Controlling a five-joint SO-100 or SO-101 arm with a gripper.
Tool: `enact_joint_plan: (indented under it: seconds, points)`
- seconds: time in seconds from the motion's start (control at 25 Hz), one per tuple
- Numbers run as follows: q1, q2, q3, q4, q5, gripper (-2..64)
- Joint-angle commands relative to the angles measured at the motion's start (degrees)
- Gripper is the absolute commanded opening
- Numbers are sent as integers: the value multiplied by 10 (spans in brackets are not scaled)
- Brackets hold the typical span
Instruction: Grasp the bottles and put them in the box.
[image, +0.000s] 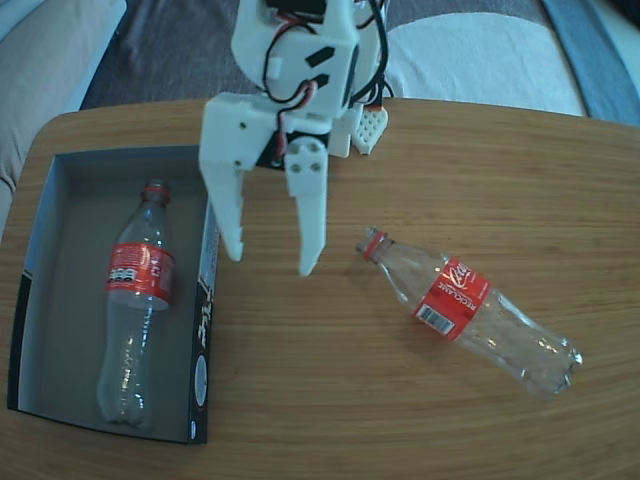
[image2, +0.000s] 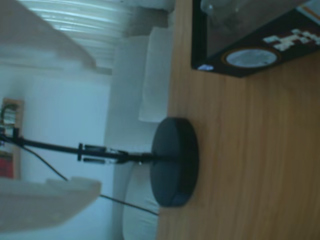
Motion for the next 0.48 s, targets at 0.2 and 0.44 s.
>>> enact_joint_plan:
  seconds: [0.2, 0.44]
  points:
    - [-54, 14, -68, 134, -91, 235]
    - [-110, 15, -64, 151, -115, 235]
